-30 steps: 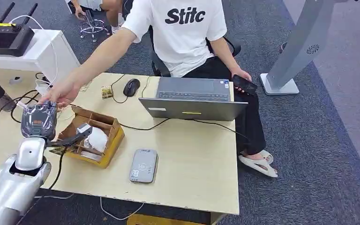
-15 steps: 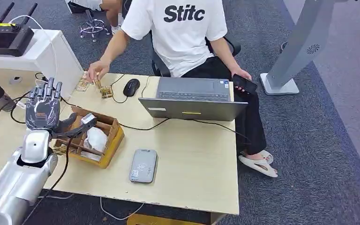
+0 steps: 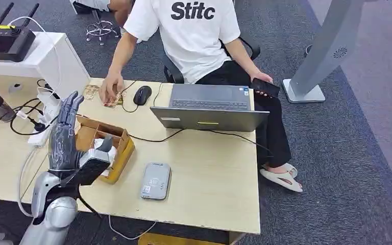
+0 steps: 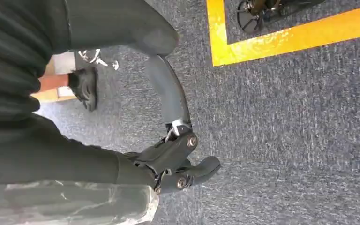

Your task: Pass the card to the sensor for recognition and then transmit it.

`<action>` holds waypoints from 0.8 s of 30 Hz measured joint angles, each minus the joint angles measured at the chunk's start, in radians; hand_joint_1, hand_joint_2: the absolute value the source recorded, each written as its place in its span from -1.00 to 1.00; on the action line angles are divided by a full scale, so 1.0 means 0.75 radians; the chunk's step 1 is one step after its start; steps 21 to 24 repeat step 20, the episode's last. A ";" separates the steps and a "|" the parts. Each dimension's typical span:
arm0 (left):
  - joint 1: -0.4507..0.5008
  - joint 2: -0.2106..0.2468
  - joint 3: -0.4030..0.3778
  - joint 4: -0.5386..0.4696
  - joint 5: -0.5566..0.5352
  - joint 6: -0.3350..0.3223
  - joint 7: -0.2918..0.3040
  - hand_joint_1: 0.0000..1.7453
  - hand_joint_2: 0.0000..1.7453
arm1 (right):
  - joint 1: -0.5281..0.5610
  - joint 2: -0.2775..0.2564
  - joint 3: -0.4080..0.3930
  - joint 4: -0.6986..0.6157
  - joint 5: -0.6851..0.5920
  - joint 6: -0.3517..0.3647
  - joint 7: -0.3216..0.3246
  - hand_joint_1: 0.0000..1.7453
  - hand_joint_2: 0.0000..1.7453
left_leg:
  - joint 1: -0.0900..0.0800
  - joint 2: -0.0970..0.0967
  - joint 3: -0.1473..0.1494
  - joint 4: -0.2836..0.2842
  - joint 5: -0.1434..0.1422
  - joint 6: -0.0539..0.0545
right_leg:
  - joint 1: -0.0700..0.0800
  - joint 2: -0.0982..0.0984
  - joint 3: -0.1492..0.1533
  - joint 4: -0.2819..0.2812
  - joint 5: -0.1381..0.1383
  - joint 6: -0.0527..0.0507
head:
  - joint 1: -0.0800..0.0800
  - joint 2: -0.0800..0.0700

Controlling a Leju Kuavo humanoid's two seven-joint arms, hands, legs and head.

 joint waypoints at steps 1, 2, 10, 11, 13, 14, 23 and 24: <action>0.042 -0.004 -0.002 -0.056 0.030 0.004 -0.020 -1.00 1.00 | 0.002 0.000 -0.006 0.000 -0.003 -0.005 -0.002 -1.00 1.00 | 0.000 0.000 0.000 0.000 0.000 0.000 | 0.000 0.000 0.000 0.000 0.000 0.000 | 0.000 0.000; 0.078 -0.006 -0.002 -0.110 0.053 0.011 -0.035 -1.00 1.00 | 0.005 0.000 -0.011 0.000 -0.008 -0.006 -0.002 -1.00 1.00 | 0.000 0.000 0.000 0.000 0.000 0.000 | 0.000 -0.001 0.000 0.000 0.000 0.000 | 0.000 0.000; 0.329 -0.006 0.022 -0.428 0.155 0.144 -0.186 -1.00 1.00 | 0.013 0.005 -0.040 -0.001 -0.040 -0.014 -0.014 -1.00 1.00 | 0.001 -0.001 -0.001 -0.001 0.000 0.000 | 0.001 -0.001 0.001 0.001 0.000 0.000 | 0.000 0.000; 0.365 -0.006 0.034 -0.462 0.170 0.168 -0.209 -1.00 1.00 | 0.016 0.008 -0.045 -0.002 -0.042 -0.016 -0.015 -1.00 1.00 | 0.001 -0.001 -0.001 -0.001 0.000 0.000 | 0.001 -0.002 0.001 0.001 -0.001 0.000 | 0.000 0.000; 0.435 -0.006 0.061 -0.534 0.196 0.200 -0.242 -1.00 1.00 | 0.019 0.012 -0.050 -0.003 -0.053 -0.022 -0.020 -1.00 1.00 | 0.001 -0.001 -0.001 -0.001 0.000 0.000 | 0.001 -0.002 0.001 0.001 -0.002 0.000 | -0.001 0.000; 0.464 -0.006 0.077 -0.563 0.205 0.211 -0.253 -1.00 1.00 | 0.019 0.016 -0.055 -0.003 -0.058 -0.024 -0.021 -1.00 1.00 | 0.001 -0.002 -0.001 -0.001 0.000 0.000 | 0.001 -0.002 0.001 0.001 -0.002 0.000 | 0.000 0.000; 0.685 -0.046 0.198 -0.693 0.211 0.298 -0.245 -1.00 1.00 | 0.022 0.037 -0.093 -0.006 -0.096 -0.036 -0.028 -1.00 1.00 | 0.001 -0.002 -0.001 -0.001 -0.001 -0.001 | 0.001 -0.003 0.001 0.001 -0.003 0.000 | 0.001 0.000; 0.685 -0.046 0.198 -0.693 0.211 0.298 -0.245 -1.00 1.00 | 0.022 0.037 -0.093 -0.006 -0.096 -0.036 -0.028 -1.00 1.00 | 0.001 -0.002 -0.001 -0.001 -0.001 -0.001 | 0.001 -0.003 0.001 0.001 -0.003 0.000 | 0.001 0.000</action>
